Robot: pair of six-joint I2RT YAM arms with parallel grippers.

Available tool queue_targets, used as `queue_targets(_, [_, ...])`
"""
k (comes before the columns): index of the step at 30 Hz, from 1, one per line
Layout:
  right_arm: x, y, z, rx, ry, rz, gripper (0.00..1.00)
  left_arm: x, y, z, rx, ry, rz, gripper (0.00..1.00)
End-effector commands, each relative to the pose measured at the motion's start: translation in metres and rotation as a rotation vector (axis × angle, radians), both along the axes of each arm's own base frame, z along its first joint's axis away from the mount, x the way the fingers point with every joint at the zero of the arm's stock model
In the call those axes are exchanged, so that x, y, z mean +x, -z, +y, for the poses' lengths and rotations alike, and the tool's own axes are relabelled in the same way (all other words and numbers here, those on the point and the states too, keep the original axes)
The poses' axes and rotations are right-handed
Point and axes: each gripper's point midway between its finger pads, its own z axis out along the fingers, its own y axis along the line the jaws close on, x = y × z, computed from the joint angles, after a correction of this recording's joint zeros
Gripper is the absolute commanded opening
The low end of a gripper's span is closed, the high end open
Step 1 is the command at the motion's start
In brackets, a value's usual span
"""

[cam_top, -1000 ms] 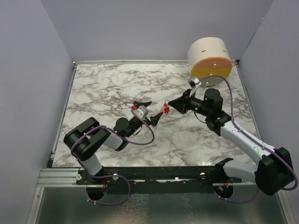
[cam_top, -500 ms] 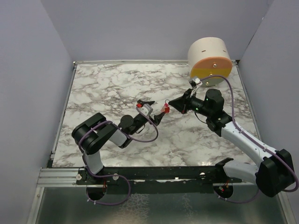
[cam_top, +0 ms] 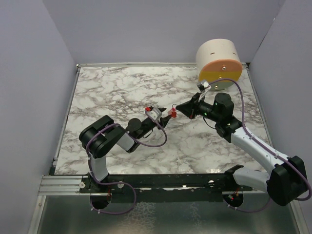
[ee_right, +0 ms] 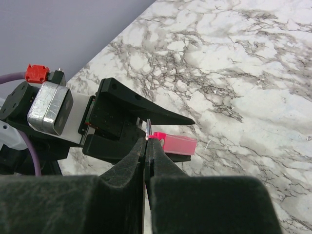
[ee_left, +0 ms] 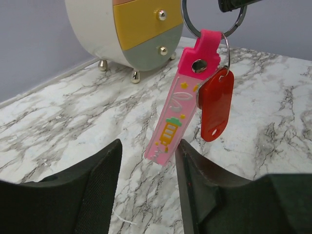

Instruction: Put the keys on the keyring

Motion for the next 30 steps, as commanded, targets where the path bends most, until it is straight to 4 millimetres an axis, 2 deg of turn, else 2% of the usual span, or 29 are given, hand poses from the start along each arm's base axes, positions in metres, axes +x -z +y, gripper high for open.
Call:
queue_targets(1, [-0.002,-0.007,0.000,0.006,-0.012,-0.041,0.01,-0.004,-0.059,0.002,-0.143,0.021,-0.186,0.43])
queue_targets(2, [-0.002,-0.006,0.000,0.005,-0.010,-0.041,0.01,-0.004,-0.060,0.002,-0.143,0.019,-0.191,0.38])
queue_targets(6, [-0.001,-0.006,-0.001,-0.001,-0.004,-0.037,0.01,-0.003,-0.064,0.008,-0.142,-0.007,-0.205,0.29])
queue_targets(12, [0.004,-0.002,-0.004,-0.015,0.025,-0.027,0.01,-0.001,-0.071,0.024,-0.139,-0.082,-0.226,0.26])
queue_targets(18, [0.008,0.004,-0.006,-0.034,0.044,-0.007,0.01,0.004,-0.089,0.042,-0.121,-0.176,-0.248,0.21])
queue_targets(30, [0.010,0.007,-0.005,-0.037,0.047,0.001,0.01,0.004,-0.117,0.050,-0.056,-0.213,-0.282,0.17])
